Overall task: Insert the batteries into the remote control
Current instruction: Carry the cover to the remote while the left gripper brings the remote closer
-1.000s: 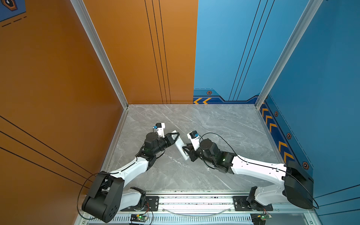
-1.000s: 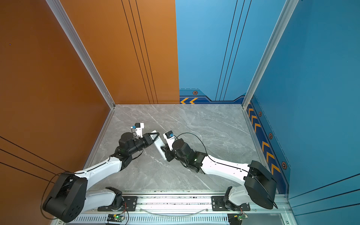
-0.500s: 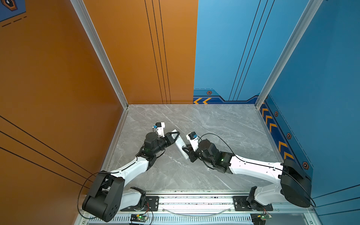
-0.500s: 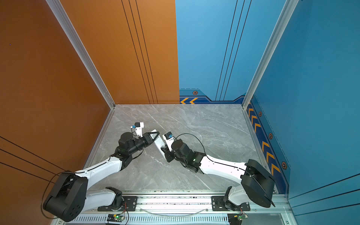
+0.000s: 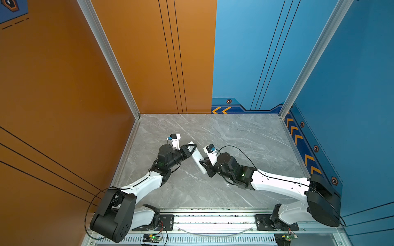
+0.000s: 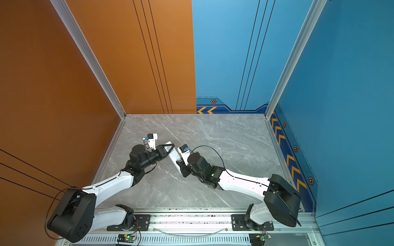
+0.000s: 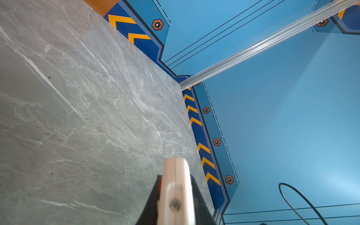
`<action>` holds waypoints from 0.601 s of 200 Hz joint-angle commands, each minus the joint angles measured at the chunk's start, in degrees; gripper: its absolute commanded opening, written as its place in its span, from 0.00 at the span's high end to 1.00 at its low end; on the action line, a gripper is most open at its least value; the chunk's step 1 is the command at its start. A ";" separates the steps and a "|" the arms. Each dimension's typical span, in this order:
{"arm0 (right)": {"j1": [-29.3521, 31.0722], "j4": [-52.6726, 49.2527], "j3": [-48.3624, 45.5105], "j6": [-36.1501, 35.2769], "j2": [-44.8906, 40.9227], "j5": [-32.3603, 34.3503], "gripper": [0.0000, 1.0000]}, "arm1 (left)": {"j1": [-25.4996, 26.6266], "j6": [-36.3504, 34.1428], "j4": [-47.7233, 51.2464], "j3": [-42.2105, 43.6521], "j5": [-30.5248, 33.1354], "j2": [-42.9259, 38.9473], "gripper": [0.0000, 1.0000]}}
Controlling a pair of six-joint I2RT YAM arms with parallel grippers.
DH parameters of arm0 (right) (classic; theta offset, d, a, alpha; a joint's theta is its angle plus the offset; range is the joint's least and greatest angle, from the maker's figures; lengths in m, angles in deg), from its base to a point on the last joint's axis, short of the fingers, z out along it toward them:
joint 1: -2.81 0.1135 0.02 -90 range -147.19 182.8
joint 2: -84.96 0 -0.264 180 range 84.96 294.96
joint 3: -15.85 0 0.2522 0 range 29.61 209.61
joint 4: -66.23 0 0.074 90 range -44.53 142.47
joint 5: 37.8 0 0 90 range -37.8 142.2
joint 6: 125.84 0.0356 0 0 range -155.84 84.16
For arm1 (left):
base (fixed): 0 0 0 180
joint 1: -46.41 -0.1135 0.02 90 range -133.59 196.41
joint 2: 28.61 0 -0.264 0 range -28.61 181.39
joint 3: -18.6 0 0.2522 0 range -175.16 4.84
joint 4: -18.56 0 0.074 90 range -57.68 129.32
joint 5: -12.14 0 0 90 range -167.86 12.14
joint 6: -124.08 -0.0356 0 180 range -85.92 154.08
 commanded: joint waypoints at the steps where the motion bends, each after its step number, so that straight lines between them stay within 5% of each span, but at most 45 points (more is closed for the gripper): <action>1: 0.41 -0.13 -0.87 -1.40 0.35 1.38 0.86 | -0.48 0.72 -2.77 -1.64 -1.74 -0.65 1.00; 120: 0.80 0.48 -1.42 -2.84 0.96 1.68 0.86 | -0.65 0.88 -3.30 -1.68 -2.70 -1.34 1.00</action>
